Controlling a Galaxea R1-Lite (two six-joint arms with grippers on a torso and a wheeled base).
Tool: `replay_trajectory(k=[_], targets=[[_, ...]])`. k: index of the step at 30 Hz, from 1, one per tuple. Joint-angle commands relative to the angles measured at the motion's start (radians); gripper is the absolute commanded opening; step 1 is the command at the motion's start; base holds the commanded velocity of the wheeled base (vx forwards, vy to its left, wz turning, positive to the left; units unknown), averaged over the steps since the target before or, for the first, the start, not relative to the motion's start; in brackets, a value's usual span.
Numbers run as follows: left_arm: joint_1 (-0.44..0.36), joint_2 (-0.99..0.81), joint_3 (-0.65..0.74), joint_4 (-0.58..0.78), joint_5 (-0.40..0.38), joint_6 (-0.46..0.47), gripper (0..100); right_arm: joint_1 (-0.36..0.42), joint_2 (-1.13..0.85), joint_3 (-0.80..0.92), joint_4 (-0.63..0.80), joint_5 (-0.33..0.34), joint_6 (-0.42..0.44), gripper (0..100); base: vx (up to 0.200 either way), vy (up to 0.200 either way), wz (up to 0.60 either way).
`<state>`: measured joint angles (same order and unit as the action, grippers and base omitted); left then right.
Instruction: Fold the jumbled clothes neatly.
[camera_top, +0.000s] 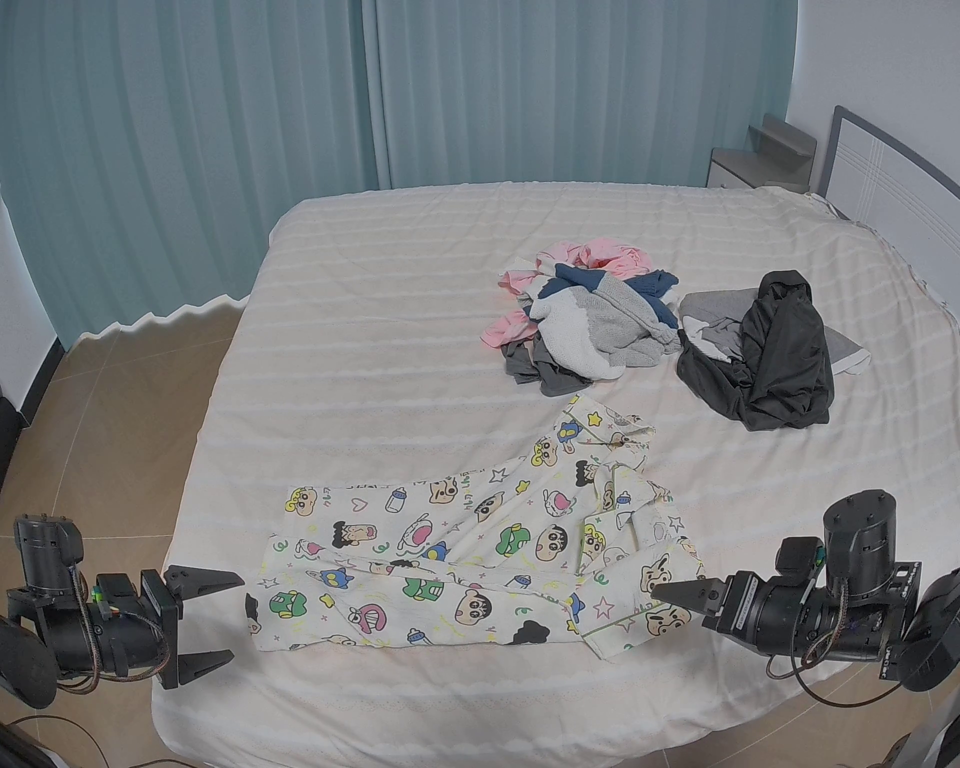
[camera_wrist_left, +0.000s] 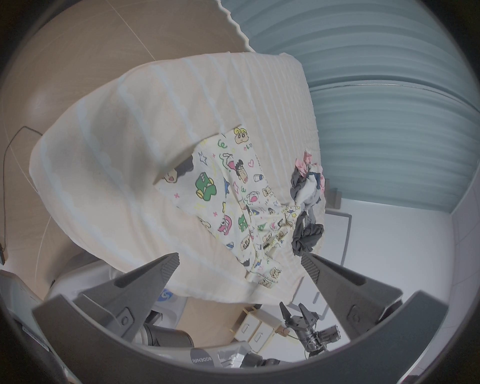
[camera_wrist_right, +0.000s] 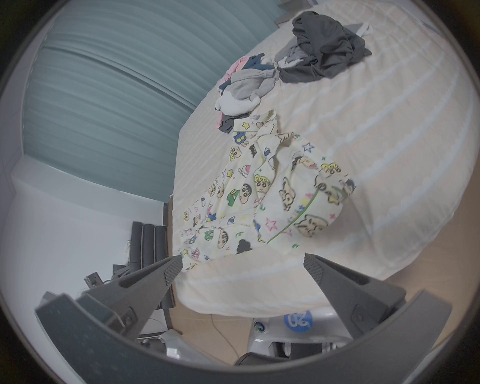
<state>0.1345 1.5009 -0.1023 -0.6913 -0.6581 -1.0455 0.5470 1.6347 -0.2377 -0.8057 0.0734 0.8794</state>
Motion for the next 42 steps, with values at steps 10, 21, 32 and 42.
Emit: replay_trajectory(k=[10, 21, 32, 42], targets=[[0.001, -0.021, 0.093, -0.017, -0.163, 0.042, 100, 0.057, -0.003, -0.129, 0.119, 0.006, 0.044, 100, 0.0, 0.0, 0.0], [0.002, -0.022, 0.102, -0.011, -0.166, 0.041, 100, 0.048, 0.117, -0.132, 0.114, 0.005, 0.053, 100, 0.0, 0.0, 0.0], [0.001, -0.01, 0.099, -0.017, -0.164, 0.048, 100, -0.053, 0.281, -0.259, 0.096, 0.005, 0.076, 100, 0.0, 0.0, 0.0], [-0.001, 0.009, 0.096, -0.019, -0.164, 0.088, 100, -0.059, 0.476, -0.41, 0.094, 0.003, 0.096, 100, 0.0, 0.0, 0.0]])
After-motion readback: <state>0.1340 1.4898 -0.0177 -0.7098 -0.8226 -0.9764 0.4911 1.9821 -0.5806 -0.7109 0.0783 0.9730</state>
